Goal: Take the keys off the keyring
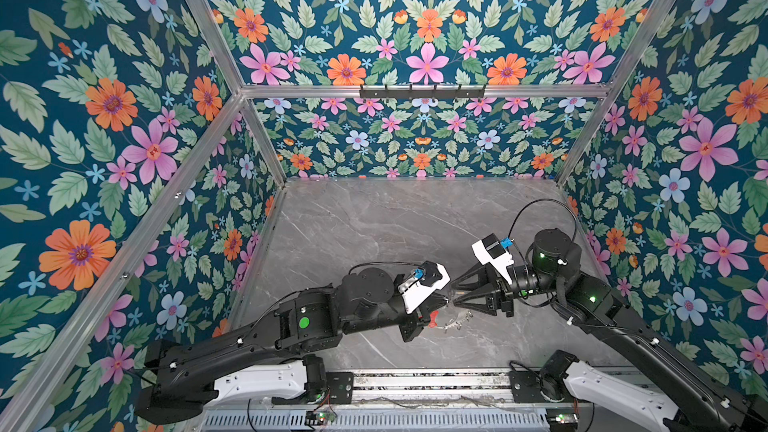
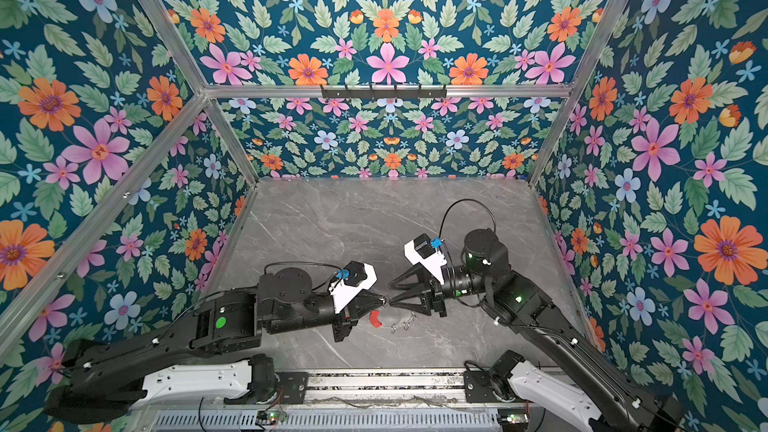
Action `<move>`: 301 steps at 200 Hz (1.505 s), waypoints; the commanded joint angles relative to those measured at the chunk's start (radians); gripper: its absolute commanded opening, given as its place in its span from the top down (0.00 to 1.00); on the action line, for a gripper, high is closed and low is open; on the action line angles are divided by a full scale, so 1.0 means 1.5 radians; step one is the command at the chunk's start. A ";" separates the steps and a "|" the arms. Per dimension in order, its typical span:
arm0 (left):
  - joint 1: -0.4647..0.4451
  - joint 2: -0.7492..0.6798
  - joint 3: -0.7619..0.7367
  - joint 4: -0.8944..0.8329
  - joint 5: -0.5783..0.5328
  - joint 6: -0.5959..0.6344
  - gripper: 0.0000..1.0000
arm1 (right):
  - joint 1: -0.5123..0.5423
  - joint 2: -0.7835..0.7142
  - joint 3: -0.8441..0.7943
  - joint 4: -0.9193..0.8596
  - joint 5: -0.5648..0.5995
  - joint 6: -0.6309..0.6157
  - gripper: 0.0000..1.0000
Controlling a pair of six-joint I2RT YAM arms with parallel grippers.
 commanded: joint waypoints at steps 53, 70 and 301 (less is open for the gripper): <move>0.000 0.008 0.018 0.013 -0.006 0.024 1.00 | 0.000 0.022 -0.011 0.045 -0.095 0.029 0.63; 0.000 0.008 0.019 0.013 -0.023 0.023 1.00 | 0.001 0.027 -0.011 0.053 -0.095 0.034 0.70; 0.002 0.104 0.123 -0.106 -0.212 0.019 0.44 | 0.009 -0.017 -0.134 0.266 0.062 0.219 1.00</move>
